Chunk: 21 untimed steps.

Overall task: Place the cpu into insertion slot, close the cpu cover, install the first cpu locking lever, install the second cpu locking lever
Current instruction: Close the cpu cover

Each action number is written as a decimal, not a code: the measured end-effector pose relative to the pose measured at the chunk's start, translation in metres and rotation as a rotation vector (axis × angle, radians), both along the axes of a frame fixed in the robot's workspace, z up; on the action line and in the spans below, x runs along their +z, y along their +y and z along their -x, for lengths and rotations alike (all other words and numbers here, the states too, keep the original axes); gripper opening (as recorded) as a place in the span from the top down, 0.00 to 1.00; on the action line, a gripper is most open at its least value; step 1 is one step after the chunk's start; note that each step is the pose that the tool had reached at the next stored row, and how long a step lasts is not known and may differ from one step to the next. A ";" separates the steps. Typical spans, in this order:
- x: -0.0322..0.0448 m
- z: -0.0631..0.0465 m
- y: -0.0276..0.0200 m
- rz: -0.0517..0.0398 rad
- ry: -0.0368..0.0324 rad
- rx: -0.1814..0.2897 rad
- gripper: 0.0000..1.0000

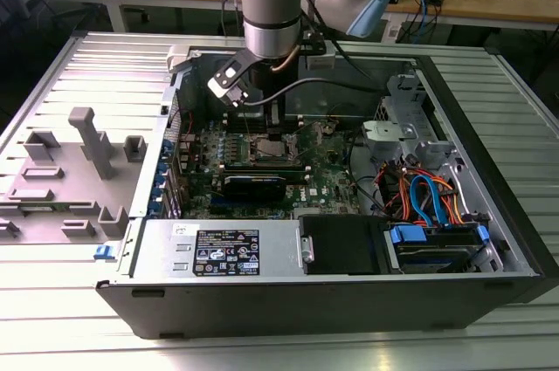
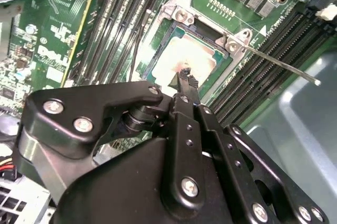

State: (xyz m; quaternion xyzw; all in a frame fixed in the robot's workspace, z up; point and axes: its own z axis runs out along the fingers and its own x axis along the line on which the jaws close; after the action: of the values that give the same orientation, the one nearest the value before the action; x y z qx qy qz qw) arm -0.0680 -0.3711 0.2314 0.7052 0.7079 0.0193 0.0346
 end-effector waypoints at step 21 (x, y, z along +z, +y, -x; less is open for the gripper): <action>0.0241 -0.002 0.0000 -0.0086 0.0426 0.000 0.89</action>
State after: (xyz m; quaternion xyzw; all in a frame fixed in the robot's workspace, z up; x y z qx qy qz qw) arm -0.0662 -0.3711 0.2555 0.7055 0.7084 0.0073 0.0165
